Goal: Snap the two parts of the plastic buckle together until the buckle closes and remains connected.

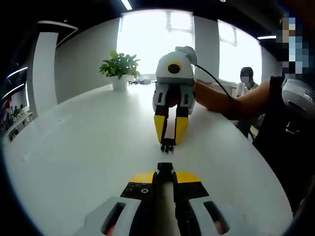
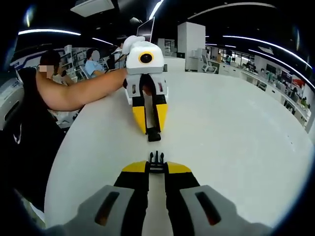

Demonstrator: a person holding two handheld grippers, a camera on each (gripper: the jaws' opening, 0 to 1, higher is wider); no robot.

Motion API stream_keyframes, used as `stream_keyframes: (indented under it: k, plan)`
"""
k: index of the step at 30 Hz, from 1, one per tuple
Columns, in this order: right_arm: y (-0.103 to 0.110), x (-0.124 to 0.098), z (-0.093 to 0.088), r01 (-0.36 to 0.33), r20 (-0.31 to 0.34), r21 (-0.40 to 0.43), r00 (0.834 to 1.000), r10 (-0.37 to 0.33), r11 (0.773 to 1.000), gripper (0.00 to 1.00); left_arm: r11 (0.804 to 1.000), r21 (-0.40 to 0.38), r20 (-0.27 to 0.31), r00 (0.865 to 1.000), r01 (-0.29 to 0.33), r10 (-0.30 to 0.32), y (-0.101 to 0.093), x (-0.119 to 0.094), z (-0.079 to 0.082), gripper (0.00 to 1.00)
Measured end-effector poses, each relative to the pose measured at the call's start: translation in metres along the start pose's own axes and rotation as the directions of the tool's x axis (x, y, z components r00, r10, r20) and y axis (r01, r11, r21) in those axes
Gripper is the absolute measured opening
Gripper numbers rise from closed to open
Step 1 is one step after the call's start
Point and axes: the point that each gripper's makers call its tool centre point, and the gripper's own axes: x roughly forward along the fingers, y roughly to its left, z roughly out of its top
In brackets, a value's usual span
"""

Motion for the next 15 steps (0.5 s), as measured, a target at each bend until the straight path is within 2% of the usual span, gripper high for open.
stream_keyframes:
  k: [15]
  plan:
    - [0.0022, 0.0002, -0.0003, -0.003, -0.004, -0.003, 1.000, 0.003, 1.000, 0.11, 1.000, 0.011, 0.002, 1.000, -0.001, 0.001, 0.0005, 0.0010, 0.0007, 0.11]
